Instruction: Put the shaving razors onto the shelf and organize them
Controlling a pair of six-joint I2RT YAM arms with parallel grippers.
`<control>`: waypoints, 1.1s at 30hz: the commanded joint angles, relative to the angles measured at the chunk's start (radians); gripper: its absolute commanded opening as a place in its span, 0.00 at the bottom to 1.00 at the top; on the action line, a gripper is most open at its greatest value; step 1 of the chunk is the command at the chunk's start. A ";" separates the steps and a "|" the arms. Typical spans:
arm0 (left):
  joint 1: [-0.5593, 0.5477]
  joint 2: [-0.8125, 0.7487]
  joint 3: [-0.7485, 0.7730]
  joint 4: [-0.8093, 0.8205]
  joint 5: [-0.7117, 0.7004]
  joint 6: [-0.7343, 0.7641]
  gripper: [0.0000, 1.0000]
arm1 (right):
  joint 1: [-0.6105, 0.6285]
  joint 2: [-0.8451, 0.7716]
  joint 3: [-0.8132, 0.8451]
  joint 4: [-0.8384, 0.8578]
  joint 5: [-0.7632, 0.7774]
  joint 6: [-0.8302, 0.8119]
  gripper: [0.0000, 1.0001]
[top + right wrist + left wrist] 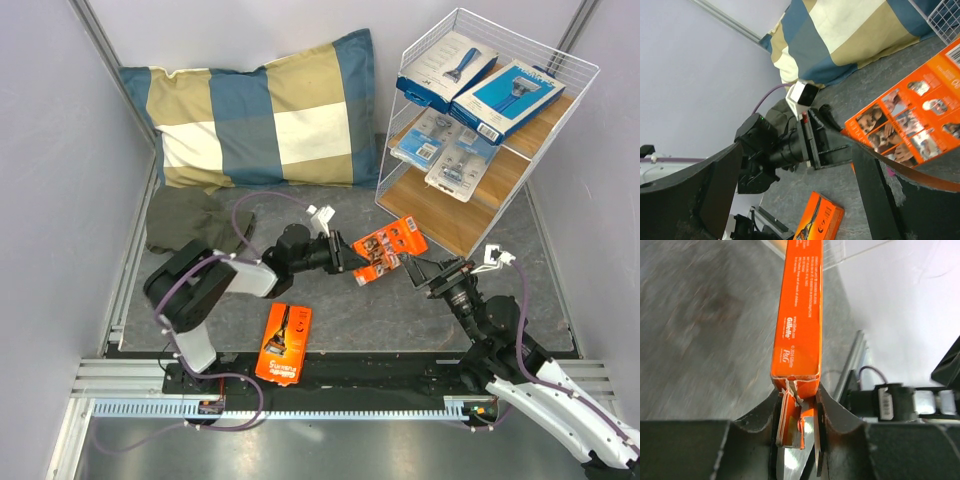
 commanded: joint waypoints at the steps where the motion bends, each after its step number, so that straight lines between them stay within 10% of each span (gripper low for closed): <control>1: 0.026 0.166 0.136 0.318 0.146 -0.155 0.07 | 0.004 -0.005 0.054 0.001 0.017 -0.038 0.98; 33: 0.041 0.507 0.629 0.107 -0.049 -0.382 0.09 | 0.004 -0.159 0.187 -0.219 0.120 -0.168 0.98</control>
